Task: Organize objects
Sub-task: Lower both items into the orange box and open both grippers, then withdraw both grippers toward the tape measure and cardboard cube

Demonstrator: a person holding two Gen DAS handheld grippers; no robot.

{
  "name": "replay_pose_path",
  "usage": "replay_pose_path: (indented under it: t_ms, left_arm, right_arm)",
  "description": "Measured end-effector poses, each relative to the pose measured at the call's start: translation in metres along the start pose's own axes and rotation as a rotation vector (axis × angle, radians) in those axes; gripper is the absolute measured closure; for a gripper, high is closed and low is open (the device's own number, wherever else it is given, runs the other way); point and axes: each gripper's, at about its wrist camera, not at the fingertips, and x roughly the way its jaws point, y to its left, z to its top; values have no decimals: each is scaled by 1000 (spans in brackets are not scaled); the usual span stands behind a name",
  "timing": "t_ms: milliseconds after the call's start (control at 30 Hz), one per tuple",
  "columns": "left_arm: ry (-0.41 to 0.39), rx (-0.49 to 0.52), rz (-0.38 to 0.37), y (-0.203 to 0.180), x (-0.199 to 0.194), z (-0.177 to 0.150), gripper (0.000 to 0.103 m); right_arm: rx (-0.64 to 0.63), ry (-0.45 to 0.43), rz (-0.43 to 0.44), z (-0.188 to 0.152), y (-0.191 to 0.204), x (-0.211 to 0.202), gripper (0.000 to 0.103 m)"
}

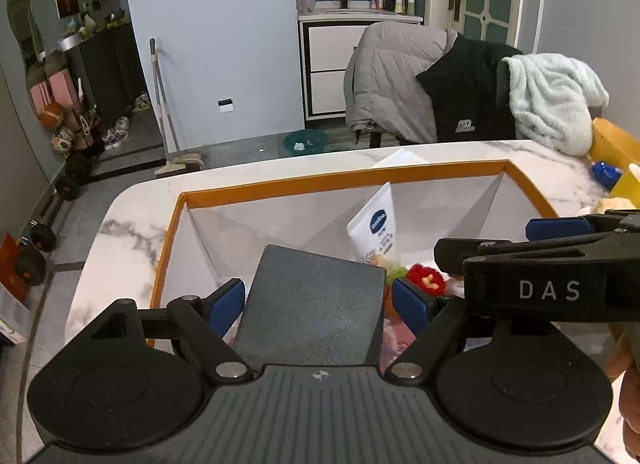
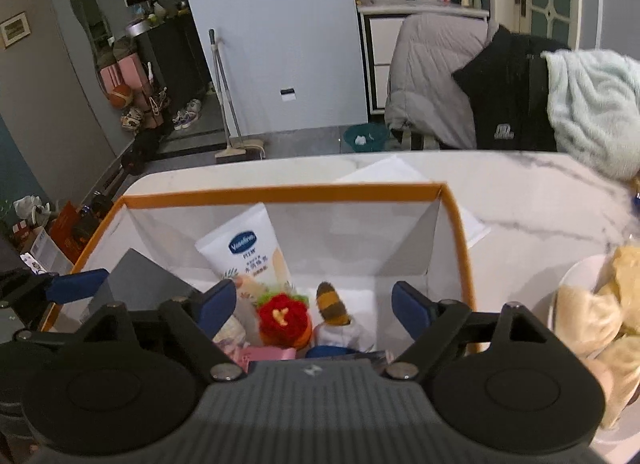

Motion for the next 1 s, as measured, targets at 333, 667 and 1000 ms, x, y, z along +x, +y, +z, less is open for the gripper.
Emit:
replay_pose_path:
  t_ms: [333,667,1000]
  left_arm:
    - [-3,61,34,-10,-20,-8,8]
    - [-24,33,34,-5,-55,-21,8]
    - [-44,38,29,-10,-90,-48,8]
  right_arm:
    - [-32,-17,-2,-9,3,-25,13]
    - [-62,-63,9,-23,10,-74,8]
    - [-76,-94,43,-55,17,-121,7]
